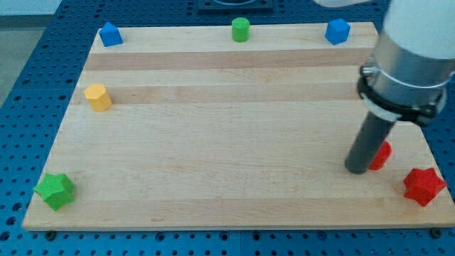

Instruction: Place the arm at the center left of the board

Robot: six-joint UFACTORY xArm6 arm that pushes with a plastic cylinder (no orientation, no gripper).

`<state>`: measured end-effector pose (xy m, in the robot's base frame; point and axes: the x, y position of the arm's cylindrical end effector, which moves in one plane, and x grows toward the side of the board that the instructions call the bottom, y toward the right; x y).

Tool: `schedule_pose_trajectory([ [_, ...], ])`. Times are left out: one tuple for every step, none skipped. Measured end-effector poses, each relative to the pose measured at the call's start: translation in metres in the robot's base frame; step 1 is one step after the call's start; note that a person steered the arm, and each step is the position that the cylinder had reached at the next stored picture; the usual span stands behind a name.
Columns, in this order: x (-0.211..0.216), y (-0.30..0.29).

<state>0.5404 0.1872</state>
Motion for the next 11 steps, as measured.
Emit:
schedule_pose_trajectory([
  [0.0, 0.02],
  [-0.001, -0.015],
  [0.0, -0.114],
  [-0.023, -0.271],
  [-0.043, -0.324],
  [-0.043, -0.324],
  [-0.047, -0.359],
  [-0.071, -0.46],
  [-0.089, -0.491],
  [-0.152, -0.468],
  [-0.184, -0.453],
])
